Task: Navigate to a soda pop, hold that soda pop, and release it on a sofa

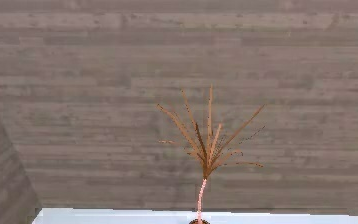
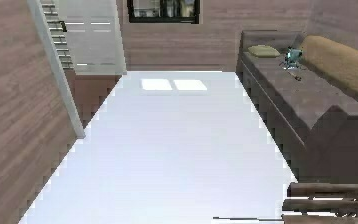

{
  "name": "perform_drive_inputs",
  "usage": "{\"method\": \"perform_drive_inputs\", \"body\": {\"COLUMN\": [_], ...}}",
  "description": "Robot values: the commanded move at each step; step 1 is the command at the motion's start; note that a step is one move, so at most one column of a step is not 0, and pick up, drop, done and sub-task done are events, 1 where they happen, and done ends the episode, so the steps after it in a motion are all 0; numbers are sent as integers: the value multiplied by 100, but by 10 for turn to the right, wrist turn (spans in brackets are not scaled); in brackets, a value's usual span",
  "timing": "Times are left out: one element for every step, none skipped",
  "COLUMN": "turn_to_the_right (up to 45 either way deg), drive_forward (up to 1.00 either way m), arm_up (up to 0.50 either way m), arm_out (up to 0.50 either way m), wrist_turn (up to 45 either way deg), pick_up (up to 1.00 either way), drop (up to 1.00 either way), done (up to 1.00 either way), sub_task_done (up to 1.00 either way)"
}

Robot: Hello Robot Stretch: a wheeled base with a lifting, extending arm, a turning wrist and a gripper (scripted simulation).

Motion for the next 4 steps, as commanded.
{"method": "perform_drive_inputs", "body": {"turn_to_the_right": [0,-450,-450,-450], "drive_forward": [15,0,0,0], "arm_up": [0,0,0,0], "arm_out": [0,0,0,0], "wrist_turn": [0,0,0,0], "pick_up": [0,0,0,0], "drop": [0,0,0,0], "done": [0,0,0,0], "sub_task_done": [0,0,0,0]}}
